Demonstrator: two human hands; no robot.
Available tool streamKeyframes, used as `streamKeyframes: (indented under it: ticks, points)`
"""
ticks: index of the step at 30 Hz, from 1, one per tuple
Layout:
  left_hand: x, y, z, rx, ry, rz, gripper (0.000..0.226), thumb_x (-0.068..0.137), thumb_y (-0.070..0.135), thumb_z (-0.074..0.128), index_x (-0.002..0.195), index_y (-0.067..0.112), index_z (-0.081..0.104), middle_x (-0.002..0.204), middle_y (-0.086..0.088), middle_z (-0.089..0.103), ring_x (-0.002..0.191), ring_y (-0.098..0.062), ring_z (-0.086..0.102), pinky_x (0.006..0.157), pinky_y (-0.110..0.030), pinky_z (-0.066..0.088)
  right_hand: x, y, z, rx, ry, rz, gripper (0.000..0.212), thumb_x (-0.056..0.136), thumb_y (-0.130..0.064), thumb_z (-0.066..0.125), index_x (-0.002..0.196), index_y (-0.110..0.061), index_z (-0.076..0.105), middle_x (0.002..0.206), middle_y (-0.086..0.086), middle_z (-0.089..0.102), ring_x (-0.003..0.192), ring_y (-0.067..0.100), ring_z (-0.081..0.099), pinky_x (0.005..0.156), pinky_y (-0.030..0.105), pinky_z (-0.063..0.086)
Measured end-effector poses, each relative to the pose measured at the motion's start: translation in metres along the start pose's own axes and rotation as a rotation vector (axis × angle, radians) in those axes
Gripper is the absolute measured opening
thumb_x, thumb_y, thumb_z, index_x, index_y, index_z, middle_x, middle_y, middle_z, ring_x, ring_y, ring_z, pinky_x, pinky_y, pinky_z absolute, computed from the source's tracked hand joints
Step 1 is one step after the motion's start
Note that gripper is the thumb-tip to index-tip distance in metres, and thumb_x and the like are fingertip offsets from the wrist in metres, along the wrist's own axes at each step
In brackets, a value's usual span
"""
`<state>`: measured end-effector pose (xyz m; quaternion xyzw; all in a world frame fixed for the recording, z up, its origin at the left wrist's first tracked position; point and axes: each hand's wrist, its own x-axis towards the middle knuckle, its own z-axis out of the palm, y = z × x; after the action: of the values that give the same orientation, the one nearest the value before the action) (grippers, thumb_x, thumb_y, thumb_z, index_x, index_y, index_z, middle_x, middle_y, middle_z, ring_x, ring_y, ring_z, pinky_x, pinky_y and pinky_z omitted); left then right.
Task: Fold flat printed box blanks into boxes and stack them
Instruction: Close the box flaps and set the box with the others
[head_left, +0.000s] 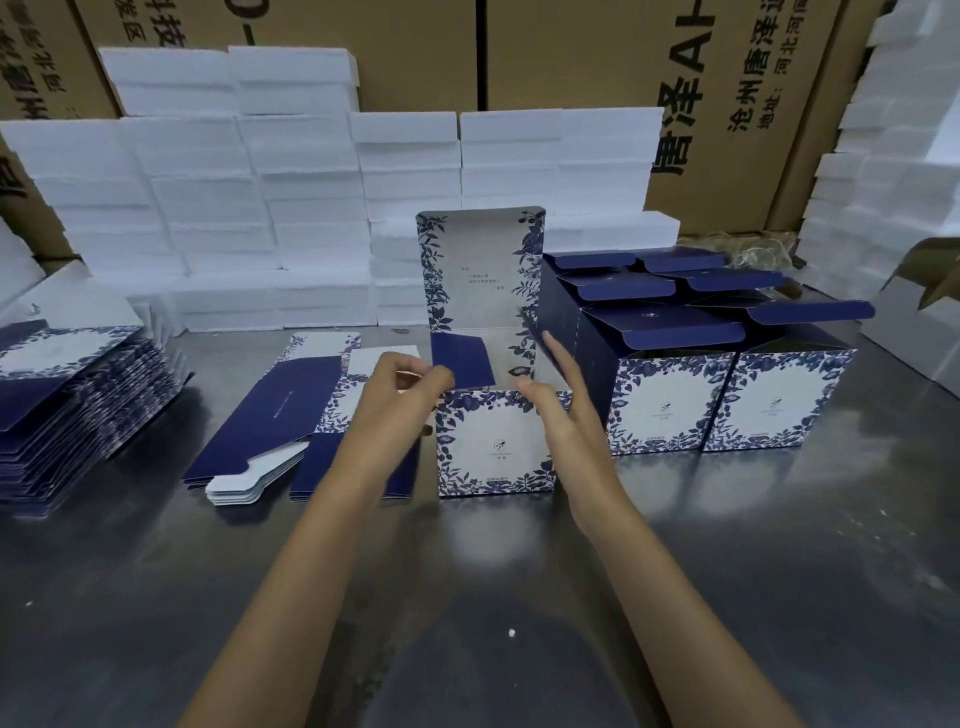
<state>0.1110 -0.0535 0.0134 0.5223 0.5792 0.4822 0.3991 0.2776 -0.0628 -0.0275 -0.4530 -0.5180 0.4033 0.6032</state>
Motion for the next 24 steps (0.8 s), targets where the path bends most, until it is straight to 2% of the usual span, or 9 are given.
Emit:
streamKeyframes:
  ticks: [4,8,10,12,14,17,19,22,24]
  points:
    - [0.015,0.019,-0.004,0.411,-0.093,0.015,0.036,0.098,0.044,0.054,0.081,0.013,0.047,0.080,-0.009,0.060,0.076,-0.025,0.057,0.083,-0.039,0.052,0.000,-0.002,0.000,0.020,-0.003,0.005,0.049,0.088,-0.038,0.063,0.132,-0.057,0.051,0.139,-0.024,0.055,0.126,-0.004,0.051,0.097,0.022,0.041]
    - [0.017,0.019,0.003,0.671,-0.063,0.146,0.034,0.103,0.022,0.043,0.072,0.013,0.033,0.068,-0.003,0.041,0.065,-0.022,0.040,0.058,-0.033,0.032,0.000,-0.001,0.000,0.007,0.019,-0.013,0.042,0.095,-0.036,0.065,0.133,-0.050,0.051,0.135,-0.024,0.055,0.119,-0.010,0.053,0.087,0.013,0.044]
    - [0.021,0.026,0.002,0.753,-0.119,0.107,0.029,0.102,0.015,0.043,0.074,0.009,0.040,0.069,-0.005,0.042,0.065,-0.024,0.042,0.056,-0.032,0.034,0.001,-0.002,-0.001,0.011,0.048,-0.034,0.037,0.095,-0.034,0.066,0.128,-0.044,0.053,0.126,-0.028,0.055,0.106,-0.019,0.055,0.078,0.004,0.044]
    - [0.030,0.037,-0.002,0.758,-0.229,-0.013,0.024,0.101,0.015,0.046,0.079,0.006,0.051,0.063,-0.004,0.046,0.055,-0.022,0.046,0.053,-0.028,0.045,0.002,-0.002,-0.002,0.015,0.063,-0.043,0.037,0.093,-0.027,0.067,0.126,-0.040,0.054,0.114,-0.040,0.055,0.100,-0.025,0.053,0.073,-0.001,0.041]
    - [0.037,0.045,-0.007,0.711,-0.278,-0.110,0.032,0.101,0.026,0.049,0.076,0.007,0.053,0.050,-0.002,0.049,0.043,-0.016,0.044,0.049,-0.025,0.047,0.002,-0.002,-0.002,0.003,0.052,-0.041,0.041,0.088,-0.029,0.063,0.126,-0.042,0.053,0.111,-0.044,0.054,0.103,-0.024,0.053,0.076,0.001,0.042]
    - [0.042,0.041,-0.006,0.701,-0.199,-0.019,0.043,0.103,0.040,0.047,0.072,0.009,0.047,0.062,-0.003,0.048,0.051,-0.018,0.045,0.050,-0.024,0.042,0.002,-0.001,0.000,0.015,0.044,-0.032,0.048,0.080,-0.035,0.055,0.127,-0.043,0.051,0.126,-0.029,0.055,0.114,-0.007,0.057,0.087,0.015,0.046]
    - [0.038,0.026,0.001,0.572,-0.121,0.070,0.040,0.104,0.035,0.047,0.071,0.013,0.039,0.065,-0.004,0.039,0.054,-0.018,0.038,0.053,-0.026,0.031,0.002,-0.001,0.000,0.026,0.042,-0.032,0.050,0.079,-0.033,0.055,0.129,-0.041,0.051,0.130,-0.021,0.056,0.116,0.000,0.059,0.090,0.020,0.048]
    - [0.039,0.016,0.004,0.409,-0.088,0.079,0.034,0.102,0.024,0.049,0.070,0.016,0.039,0.065,-0.004,0.035,0.058,-0.018,0.033,0.057,-0.030,0.025,0.002,-0.002,-0.001,0.021,0.032,-0.036,0.051,0.079,-0.034,0.054,0.130,-0.041,0.050,0.127,-0.024,0.056,0.111,-0.005,0.059,0.080,0.010,0.046]
    - [0.047,0.024,-0.005,0.397,-0.204,-0.007,0.032,0.100,0.022,0.052,0.070,0.015,0.045,0.058,-0.001,0.038,0.053,-0.017,0.032,0.051,-0.025,0.030,0.001,-0.003,-0.001,0.026,0.025,-0.030,0.050,0.079,-0.035,0.054,0.128,-0.042,0.050,0.125,-0.027,0.055,0.109,-0.007,0.058,0.080,0.011,0.045]
